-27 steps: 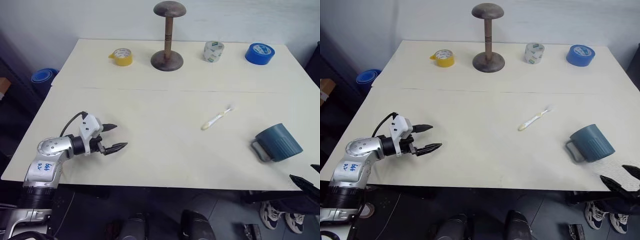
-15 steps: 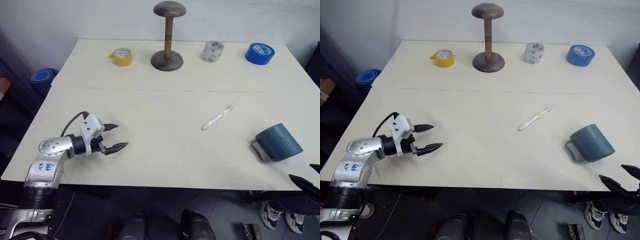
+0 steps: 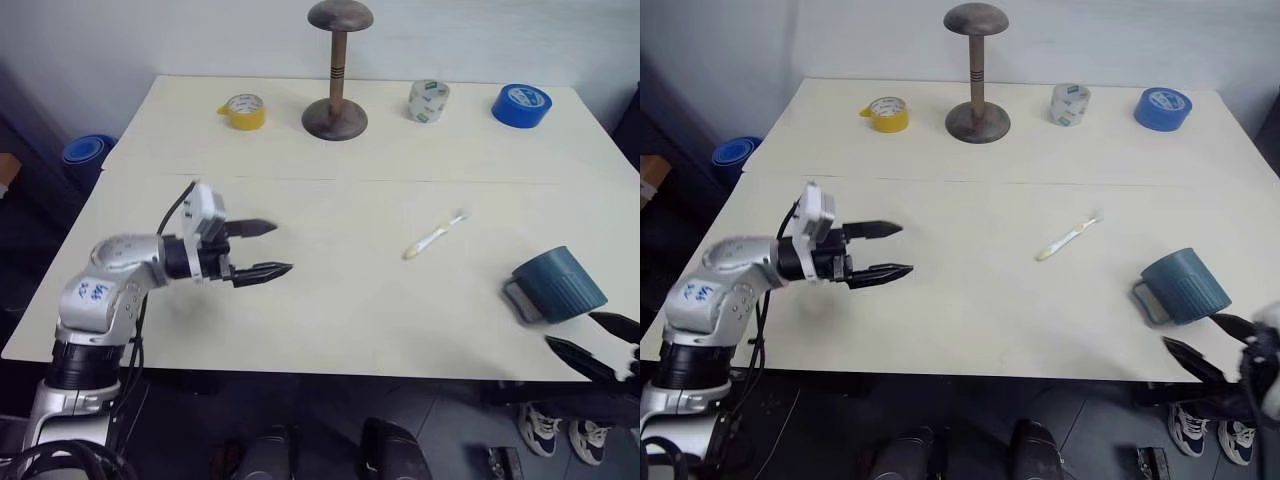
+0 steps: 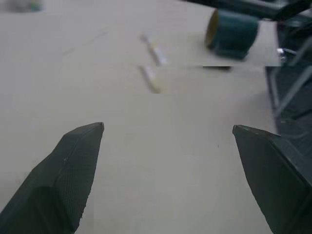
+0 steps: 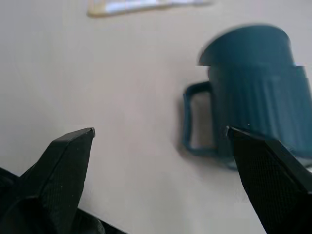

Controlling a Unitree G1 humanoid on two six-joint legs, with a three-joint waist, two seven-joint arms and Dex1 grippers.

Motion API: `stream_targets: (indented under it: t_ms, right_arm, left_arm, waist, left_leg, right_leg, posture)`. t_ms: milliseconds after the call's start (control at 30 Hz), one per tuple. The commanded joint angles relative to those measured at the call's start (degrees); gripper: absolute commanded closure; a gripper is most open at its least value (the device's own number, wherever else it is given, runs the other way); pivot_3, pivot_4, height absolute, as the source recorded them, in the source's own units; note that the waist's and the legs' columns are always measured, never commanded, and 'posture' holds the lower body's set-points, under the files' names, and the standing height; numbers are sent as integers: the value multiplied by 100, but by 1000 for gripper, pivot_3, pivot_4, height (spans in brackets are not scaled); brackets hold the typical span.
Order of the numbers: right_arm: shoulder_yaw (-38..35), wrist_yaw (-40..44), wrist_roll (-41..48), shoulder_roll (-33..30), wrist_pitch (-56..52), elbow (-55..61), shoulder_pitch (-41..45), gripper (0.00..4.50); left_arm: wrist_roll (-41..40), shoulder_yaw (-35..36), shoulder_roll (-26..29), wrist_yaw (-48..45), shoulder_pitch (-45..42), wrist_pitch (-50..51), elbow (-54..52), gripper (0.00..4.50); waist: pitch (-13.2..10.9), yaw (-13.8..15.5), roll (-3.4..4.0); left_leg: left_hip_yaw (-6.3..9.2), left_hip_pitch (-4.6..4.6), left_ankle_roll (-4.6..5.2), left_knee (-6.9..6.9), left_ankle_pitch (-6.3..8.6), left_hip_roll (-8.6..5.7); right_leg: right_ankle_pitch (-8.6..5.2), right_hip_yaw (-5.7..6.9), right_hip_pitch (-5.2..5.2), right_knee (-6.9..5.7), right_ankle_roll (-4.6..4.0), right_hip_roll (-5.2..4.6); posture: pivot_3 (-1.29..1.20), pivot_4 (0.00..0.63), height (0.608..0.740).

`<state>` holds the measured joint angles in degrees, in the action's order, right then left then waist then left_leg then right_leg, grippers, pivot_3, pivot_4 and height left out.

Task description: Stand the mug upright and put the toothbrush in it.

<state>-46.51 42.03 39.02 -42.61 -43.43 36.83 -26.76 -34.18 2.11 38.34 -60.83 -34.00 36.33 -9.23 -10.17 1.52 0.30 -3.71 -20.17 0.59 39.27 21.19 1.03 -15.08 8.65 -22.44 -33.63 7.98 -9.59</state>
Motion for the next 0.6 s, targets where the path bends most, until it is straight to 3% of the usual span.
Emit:
stream_targets:
  t_ms: [33,67,200,600]
  right_arm:
    - [703,-1106,197,283,-676,919,293,0]
    - [887,-1330,191,342,-795,1056,401,0]
    - [1633,-2311,-336,513,-1137,1044,983,880]
    - [2695,-3135,-1441,354,-1429,526,2012,880]
  left_arm:
    - [-163,-404,54,-396,-320,132,-509,26]
    - [-134,-493,59,-457,-384,110,-577,26]
    - [-174,-780,31,-734,-582,105,-786,0]
    - [244,-1065,-16,-846,-519,-400,-712,0]
  waist:
    - [0,-14,0]
    - [0,-15,0]
    - [0,-15,0]
    - [0,-12,0]
  left_leg:
    - [-3,1,-1,0,0,1]
    - [-6,-1,-5,0,-2,1]
    - [-15,-2,-4,1,-5,0]
    - [-42,-17,0,5,-9,-3]
  right_leg:
    - [0,-1,-1,-1,0,3]
    - [0,-1,-4,0,0,5]
    - [0,-12,-6,5,0,6]
    - [-1,-22,-14,10,-2,15]
  posture:
    - [0,150,740]
    - [0,150,740]
    - [0,150,740]
    - [0,150,740]
